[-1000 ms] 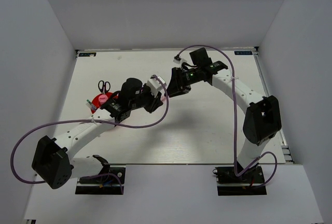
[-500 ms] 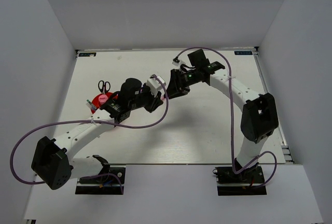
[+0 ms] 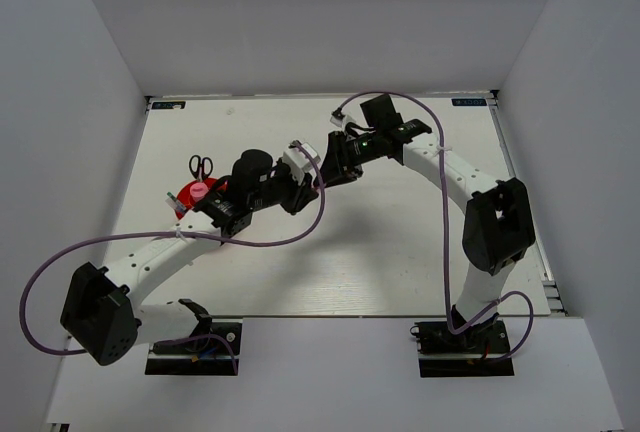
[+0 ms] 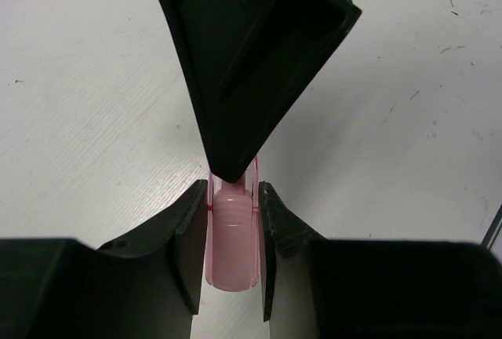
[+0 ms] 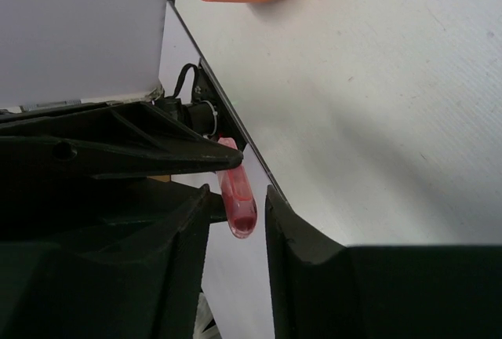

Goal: Sort the stationery into containers
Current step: Place the stationery in the storage box.

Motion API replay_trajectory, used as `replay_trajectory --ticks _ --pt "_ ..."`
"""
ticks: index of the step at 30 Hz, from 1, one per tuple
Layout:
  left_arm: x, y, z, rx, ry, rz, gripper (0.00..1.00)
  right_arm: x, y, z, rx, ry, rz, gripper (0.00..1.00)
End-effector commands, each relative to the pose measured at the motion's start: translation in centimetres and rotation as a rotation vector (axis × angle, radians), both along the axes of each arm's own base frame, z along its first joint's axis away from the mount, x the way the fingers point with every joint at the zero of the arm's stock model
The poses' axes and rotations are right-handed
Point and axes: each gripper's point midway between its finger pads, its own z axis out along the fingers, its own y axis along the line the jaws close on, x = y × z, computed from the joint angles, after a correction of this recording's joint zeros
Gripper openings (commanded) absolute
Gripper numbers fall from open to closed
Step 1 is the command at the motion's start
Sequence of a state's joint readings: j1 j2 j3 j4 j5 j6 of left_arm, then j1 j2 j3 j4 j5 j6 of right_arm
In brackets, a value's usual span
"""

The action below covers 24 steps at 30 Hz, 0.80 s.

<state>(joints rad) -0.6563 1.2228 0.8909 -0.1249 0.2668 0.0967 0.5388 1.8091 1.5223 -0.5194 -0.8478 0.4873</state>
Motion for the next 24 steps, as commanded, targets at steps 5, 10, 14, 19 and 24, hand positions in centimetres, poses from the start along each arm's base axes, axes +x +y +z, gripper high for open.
replay_trajectory --ticks 5,10,14,19,24 --pt "-0.2 -1.26 0.52 -0.027 -0.016 -0.027 0.0 0.08 0.68 0.3 0.041 0.027 0.001 0.23" --pt "0.09 -1.14 0.27 0.0 -0.031 -0.016 0.0 -0.28 0.58 0.72 0.049 0.032 0.004 0.14" --pt "0.39 -0.99 0.11 0.013 -0.041 -0.006 0.0 -0.41 0.52 0.77 0.049 0.038 0.001 0.06" --pt "0.58 -0.77 0.1 0.018 -0.04 0.009 0.04 -0.39 0.62 0.88 0.06 0.033 0.01 0.0" --pt "0.65 -0.35 0.09 0.023 -0.05 0.03 0.38 -0.25 0.64 1.09 0.069 0.032 0.011 0.0"
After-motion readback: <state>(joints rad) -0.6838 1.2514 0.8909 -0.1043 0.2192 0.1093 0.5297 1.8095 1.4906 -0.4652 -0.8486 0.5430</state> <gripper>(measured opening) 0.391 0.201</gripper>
